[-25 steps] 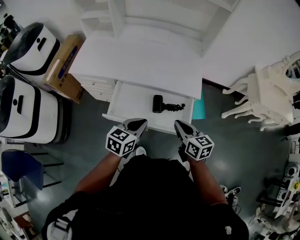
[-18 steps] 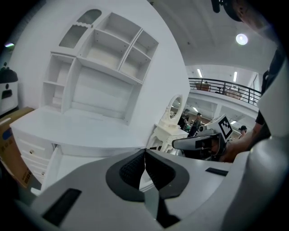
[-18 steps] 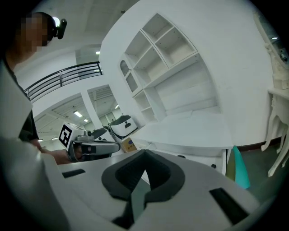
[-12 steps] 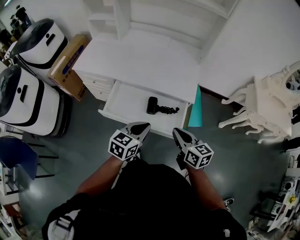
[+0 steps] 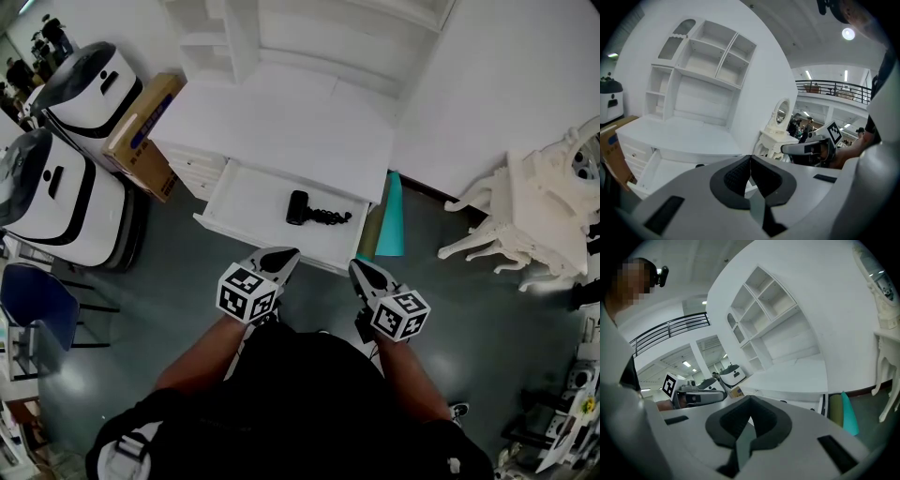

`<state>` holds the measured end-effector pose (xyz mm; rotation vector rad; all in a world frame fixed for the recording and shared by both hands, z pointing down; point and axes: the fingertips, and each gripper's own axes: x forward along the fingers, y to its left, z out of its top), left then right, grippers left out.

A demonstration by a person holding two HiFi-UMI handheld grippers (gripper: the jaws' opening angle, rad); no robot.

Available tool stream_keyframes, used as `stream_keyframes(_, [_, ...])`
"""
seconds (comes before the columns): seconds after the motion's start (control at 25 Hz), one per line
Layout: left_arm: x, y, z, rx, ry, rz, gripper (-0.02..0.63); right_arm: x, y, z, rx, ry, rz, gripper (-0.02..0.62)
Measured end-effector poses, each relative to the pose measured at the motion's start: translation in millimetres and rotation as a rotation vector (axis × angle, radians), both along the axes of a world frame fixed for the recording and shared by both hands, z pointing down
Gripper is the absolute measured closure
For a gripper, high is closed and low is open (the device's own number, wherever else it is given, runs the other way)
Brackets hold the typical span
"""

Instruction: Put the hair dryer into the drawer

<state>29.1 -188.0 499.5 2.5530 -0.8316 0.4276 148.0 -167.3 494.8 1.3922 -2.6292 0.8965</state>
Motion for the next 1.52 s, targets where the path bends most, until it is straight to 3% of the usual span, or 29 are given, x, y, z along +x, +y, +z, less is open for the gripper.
stream_keyframes(0.24, [10, 11, 3, -0.021, -0.003, -0.018, 0.595, 12, 10, 3, 0.009, 0.015, -0.020, 0.571])
stream_keyframes(0.72, [30, 21, -4, 0.012, -0.041, -0.003, 0.595, 25, 21, 1, 0.026, 0.022, -0.044, 0.571])
stream_keyframes(1.28, [35, 25, -5, 0.017, -0.055, -0.005, 0.595, 27, 22, 0, 0.009, -0.077, -0.049, 0.571])
stream_keyframes(1.52, [33, 24, -7, 0.021, -0.051, -0.016, 0.595, 25, 23, 2, 0.005, -0.075, -0.055, 0.571])
